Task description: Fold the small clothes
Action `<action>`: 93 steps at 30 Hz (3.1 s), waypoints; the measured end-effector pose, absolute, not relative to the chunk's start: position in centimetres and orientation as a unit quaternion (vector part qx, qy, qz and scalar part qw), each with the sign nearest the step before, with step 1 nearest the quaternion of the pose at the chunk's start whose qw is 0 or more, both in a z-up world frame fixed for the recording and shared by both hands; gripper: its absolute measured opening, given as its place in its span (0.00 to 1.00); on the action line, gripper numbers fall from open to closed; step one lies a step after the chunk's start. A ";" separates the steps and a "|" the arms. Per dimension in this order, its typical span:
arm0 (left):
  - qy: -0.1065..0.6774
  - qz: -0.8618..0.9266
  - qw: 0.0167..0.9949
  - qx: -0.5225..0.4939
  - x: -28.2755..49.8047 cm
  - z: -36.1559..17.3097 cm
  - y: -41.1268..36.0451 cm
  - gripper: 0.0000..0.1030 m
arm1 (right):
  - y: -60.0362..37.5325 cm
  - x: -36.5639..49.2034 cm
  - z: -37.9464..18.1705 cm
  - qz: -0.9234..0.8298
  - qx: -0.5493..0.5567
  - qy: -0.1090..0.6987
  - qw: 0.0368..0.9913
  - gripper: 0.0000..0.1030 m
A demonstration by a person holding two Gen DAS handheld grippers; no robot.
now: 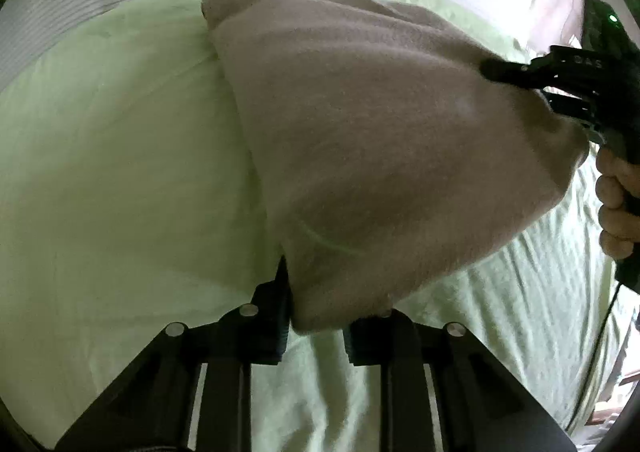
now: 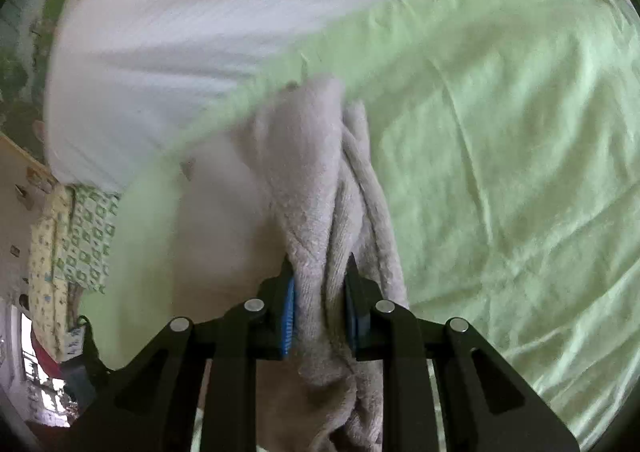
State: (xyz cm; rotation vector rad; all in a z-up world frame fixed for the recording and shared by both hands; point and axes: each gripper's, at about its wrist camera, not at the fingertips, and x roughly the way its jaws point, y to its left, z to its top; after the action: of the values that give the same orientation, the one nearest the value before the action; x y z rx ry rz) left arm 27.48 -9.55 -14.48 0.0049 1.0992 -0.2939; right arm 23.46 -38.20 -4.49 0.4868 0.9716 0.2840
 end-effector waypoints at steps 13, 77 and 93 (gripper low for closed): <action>0.540 -0.129 0.831 -0.005 27.2 -16.0 -12.3 0.20 | -38.9 23.2 -4.9 0.126 0.229 0.459 0.849 0.44; 0.567 -0.173 0.772 -0.229 38.1 -15.4 -8.5 0.66 | -39.4 26.9 -7.3 0.136 0.239 0.502 0.820 0.70; 0.477 -0.172 0.824 -0.251 30.4 -7.9 0.2 0.34 | -32.2 23.6 -2.7 0.225 0.296 0.447 0.814 0.27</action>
State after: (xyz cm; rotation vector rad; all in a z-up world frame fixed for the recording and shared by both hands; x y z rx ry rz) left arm 30.38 0.18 -7.89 -0.5338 1.0145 -0.3665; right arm 23.57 -32.19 -2.72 0.6322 0.9535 0.4806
